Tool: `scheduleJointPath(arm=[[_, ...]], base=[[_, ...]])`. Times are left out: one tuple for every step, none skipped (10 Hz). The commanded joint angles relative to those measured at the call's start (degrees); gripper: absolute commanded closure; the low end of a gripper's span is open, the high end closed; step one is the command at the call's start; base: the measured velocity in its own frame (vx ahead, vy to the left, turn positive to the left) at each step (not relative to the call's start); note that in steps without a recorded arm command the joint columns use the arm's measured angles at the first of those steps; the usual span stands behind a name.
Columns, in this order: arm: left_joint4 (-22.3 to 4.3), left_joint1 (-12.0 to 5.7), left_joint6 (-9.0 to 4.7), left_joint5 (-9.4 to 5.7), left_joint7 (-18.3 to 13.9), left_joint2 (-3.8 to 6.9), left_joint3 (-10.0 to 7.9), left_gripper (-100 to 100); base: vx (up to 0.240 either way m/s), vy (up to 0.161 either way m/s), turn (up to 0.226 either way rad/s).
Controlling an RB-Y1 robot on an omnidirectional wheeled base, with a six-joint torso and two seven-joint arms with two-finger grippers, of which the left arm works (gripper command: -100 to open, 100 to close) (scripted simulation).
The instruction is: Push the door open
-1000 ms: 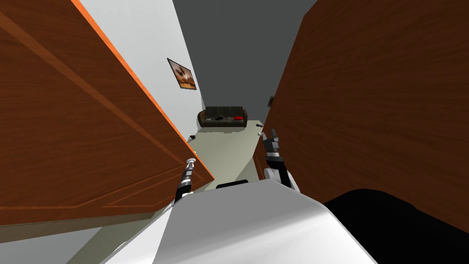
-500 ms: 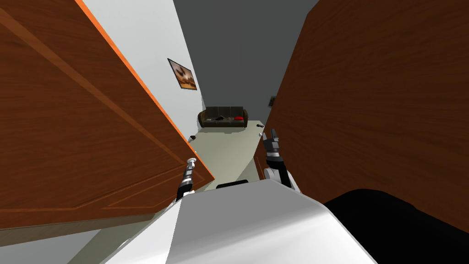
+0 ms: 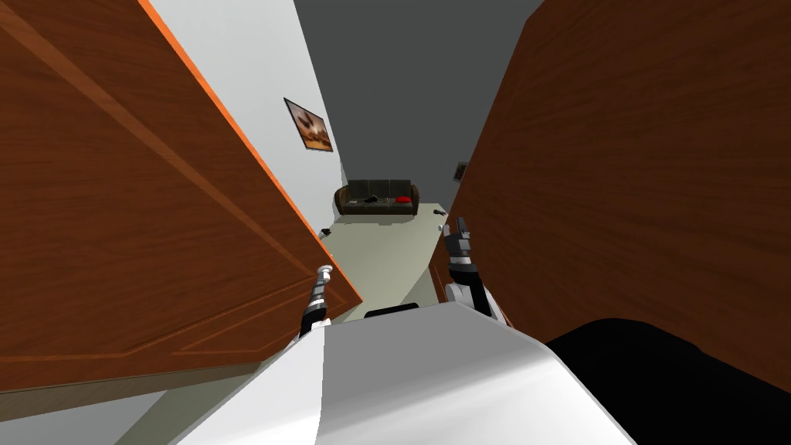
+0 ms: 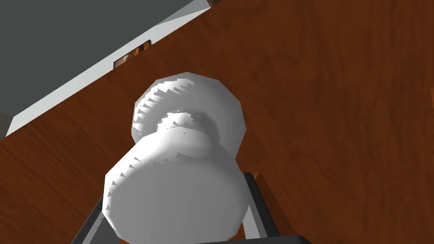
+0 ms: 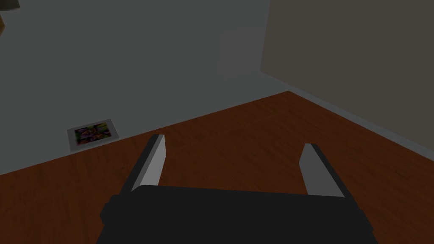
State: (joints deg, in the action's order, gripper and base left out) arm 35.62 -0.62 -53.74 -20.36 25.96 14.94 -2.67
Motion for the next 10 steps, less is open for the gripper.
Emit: scheduleJointPath(arm=[[-0.1, -0.36, -0.04, -0.38, -2.9, -0.23, -0.61, 100], [0.0, -0.53, 0.05, -0.62, -4.2, -0.66, -0.94, 100], [0.0, -0.53, 0.05, -0.62, -5.3, -0.66, -0.94, 100], [0.1, -0.69, 0.15, -0.85, -7.3, -1.09, -1.28, 100], [0.1, -0.69, 0.15, -0.85, -7.6, -1.09, -1.28, 100], [0.2, -0.86, 0.25, -1.09, -9.9, -1.53, -1.62, 100], [0.3, -1.03, 0.34, -1.34, -11.3, -1.98, -1.97, 100], [0.3, -1.03, 0.34, -1.34, -12.4, -1.98, -1.97, 100], [0.4, -1.21, 0.44, -1.58, -14.3, -2.44, -2.31, 100], [0.4, -1.21, 0.44, -1.58, -14.7, -2.44, -2.31, 100]], base=[[0.034, 0.021, 0.014], [0.037, 0.026, 0.012], [0.033, 0.017, 0.0], [0.04, 0.019, 0.009], [0.029, 0.014, 0.002], [0.029, 0.02, 0.012], [0.037, 0.031, 0.011], [0.03, 0.023, -0.001], [0.036, 0.02, 0.005], [0.026, 0.015, 0.005]])
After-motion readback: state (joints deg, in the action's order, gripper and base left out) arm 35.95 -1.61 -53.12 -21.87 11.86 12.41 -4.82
